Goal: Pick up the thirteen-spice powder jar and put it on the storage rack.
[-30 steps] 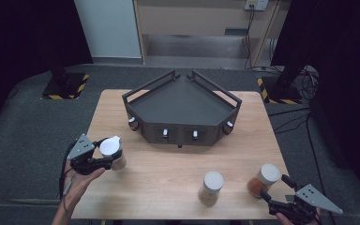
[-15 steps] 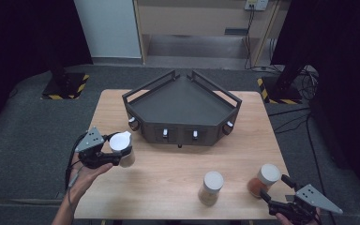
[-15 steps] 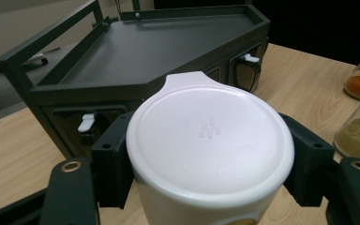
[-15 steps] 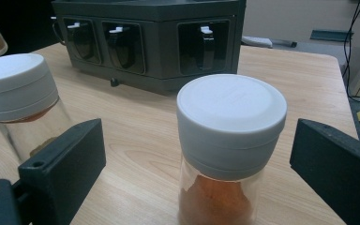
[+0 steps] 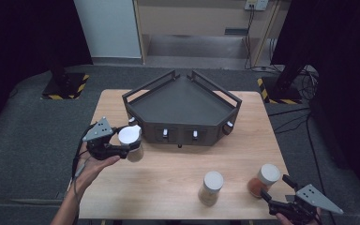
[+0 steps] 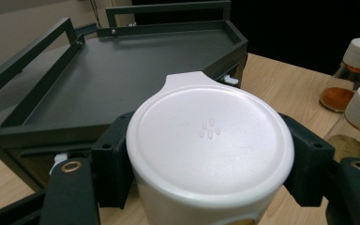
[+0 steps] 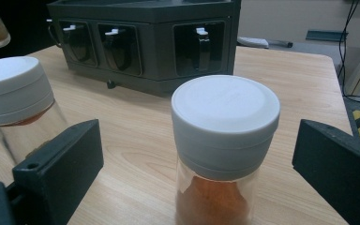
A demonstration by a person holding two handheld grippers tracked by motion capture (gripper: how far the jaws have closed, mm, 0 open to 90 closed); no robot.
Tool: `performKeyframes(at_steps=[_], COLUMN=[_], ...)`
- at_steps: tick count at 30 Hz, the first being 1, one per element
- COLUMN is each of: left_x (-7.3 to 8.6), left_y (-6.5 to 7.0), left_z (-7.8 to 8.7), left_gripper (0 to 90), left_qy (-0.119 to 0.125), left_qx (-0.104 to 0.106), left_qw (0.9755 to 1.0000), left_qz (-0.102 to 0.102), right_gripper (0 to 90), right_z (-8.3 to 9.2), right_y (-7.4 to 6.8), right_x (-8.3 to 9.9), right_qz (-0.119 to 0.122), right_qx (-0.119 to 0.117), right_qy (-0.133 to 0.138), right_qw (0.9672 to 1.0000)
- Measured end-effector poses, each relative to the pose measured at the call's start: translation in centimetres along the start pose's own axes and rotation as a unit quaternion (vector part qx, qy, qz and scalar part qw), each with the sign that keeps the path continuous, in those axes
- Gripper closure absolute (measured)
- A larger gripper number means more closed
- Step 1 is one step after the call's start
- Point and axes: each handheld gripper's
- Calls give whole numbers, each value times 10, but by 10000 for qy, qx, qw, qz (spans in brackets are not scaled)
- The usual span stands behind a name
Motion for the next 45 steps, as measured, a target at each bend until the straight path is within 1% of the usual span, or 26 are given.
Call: performKeyframes(at_steps=[4,7,10,12,14,19,24,27,32,33,34,38,45], left_x=[-13,-23,-33,-41,-48,-67,-81,-89,-99,-102,-102,-107,-111], left_y=[-3,-5,-8,-11,-12,-15,-18,-22,-27,-29,-29,-35,-46], left_z=[-4,-7,-10,-12,-15,-23,-30,-34,-42,-46,-46,-54,-70], left_gripper=[301,301,300,300,300,300,301,300,301,301,300,301,301], left_qy=[17,65,99,121,138,66,60,82,94,95,95,56,45], left_qx=[38,74,90,98,87,67,10,-39,-130,-153,-153,-224,-368], left_qw=[10000,9999,9999,9998,9998,9998,9998,9998,9997,9997,9997,9997,9993], left_qz=[-69,-67,-94,-76,-111,-181,-212,-188,-206,-166,-166,-122,26], right_gripper=[10,9,10,10,11,11,11,11,13,13,13,13,14], right_z=[0,0,1,1,1,1,2,2,3,3,3,2,2], right_y=[0,0,0,1,1,1,1,2,3,3,3,4,4], right_x=[1,1,1,2,1,2,2,3,3,3,3,2,2], right_qz=[-12,-56,-61,-60,-71,-74,-90,-96,-117,-112,-112,-91,-88], right_qx=[21,42,38,34,24,21,22,15,-16,-20,-20,-37,-53], right_qy=[8,26,38,39,28,47,51,65,51,49,49,29,17], right_qw=[10000,10000,10000,10000,10000,10000,9999,9999,9999,9999,9999,9999,9999])
Point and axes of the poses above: each handheld gripper's, and its own axes: z roughly backward along the jaws, x roughly out of its underside, y roughly to its right, and after that the axes turned 3 degrees about -y, right-handed
